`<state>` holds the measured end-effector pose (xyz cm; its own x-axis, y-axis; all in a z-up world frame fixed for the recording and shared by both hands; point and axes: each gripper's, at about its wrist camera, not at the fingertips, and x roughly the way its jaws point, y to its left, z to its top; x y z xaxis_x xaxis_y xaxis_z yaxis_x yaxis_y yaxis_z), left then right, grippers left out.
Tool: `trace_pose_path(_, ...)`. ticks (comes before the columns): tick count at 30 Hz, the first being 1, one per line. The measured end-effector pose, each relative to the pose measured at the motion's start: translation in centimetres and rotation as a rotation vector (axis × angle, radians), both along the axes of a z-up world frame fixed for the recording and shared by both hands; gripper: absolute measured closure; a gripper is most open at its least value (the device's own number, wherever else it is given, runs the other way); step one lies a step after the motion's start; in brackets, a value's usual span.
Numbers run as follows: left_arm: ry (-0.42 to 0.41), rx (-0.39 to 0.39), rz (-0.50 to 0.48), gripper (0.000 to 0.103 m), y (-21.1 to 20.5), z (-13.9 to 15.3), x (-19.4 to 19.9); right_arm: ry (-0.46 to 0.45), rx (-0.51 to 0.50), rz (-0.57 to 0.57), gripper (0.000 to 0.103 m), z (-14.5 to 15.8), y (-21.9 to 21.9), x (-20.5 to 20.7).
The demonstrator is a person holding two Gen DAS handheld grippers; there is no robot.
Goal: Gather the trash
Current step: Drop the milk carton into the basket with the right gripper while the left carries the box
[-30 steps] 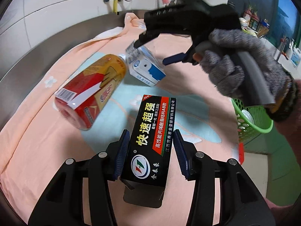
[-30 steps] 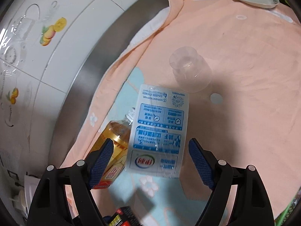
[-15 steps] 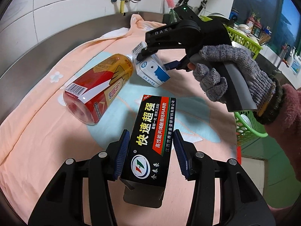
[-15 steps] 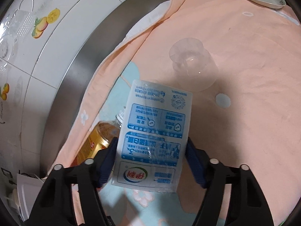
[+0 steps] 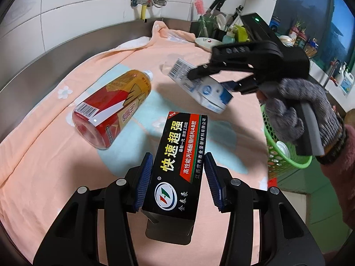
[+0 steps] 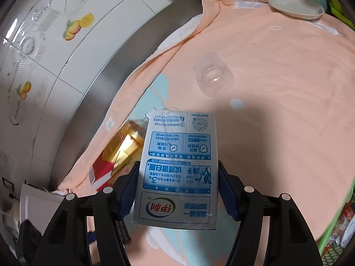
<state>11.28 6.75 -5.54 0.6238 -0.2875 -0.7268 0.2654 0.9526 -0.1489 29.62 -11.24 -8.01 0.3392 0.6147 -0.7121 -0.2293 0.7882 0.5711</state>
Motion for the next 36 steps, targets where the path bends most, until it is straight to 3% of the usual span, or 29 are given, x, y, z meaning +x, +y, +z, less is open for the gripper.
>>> trace_pose_path(9,-0.024,-0.004,-0.051,0.056,-2.5,1.3,-0.7,-0.056,0.012,-0.054,0.04,1.7,-7.5,-5.0)
trace_pose_path(17,-0.035,-0.018,-0.149,0.056,-7.4,1.8,-0.7,-0.081,-0.105,-0.191,0.04,1.7,-18.4,-10.7)
trace_pose_path(26,-0.022,-0.013,-0.257,0.056,-13.7,2.1,-0.3,0.024,-0.266,-0.35,0.04,-4.6,-28.6,-13.1)
trace_pose_path(36,0.031,0.013,-0.331,0.056,-19.7,1.1,1.0,0.107,-0.321,-0.381,0.04,-9.8,-31.9,-11.0)
